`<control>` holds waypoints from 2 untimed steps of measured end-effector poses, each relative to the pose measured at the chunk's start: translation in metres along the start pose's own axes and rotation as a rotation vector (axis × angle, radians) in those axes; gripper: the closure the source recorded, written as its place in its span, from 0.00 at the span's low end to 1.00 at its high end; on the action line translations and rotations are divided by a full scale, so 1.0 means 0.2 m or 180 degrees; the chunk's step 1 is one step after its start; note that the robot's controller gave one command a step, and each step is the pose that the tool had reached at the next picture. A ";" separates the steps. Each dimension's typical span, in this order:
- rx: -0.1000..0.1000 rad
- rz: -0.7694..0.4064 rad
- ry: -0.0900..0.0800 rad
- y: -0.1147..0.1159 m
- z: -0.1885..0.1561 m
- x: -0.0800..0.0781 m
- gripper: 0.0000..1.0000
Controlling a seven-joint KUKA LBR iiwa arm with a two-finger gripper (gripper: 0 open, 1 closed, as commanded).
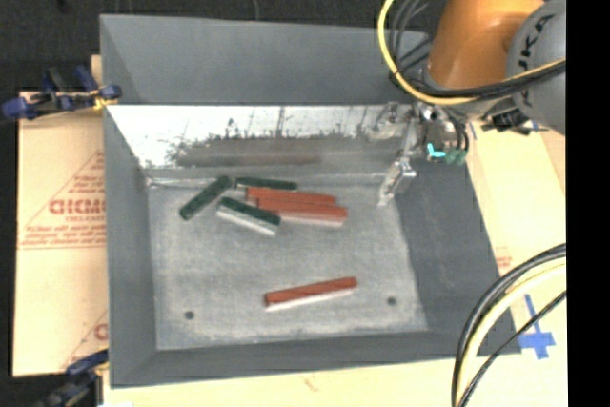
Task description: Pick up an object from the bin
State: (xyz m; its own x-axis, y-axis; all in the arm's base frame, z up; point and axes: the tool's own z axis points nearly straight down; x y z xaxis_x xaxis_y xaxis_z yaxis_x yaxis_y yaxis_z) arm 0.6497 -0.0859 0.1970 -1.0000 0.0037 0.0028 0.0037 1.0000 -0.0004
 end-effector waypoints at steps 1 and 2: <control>0.0004 -0.0004 -0.0027 0.00 -0.03 -0.01 0.00; 0.0000 0.0176 -0.0049 0.01 0.21 -0.03 0.00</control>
Offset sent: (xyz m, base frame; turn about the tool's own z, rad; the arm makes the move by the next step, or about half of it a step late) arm 0.0050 0.0067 -0.1270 0.1495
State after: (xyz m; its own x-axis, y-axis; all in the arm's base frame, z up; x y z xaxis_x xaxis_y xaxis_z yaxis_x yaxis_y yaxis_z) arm 0.6548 -0.0845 0.1558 -0.9982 0.0589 -0.0125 0.0589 0.9983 -0.0002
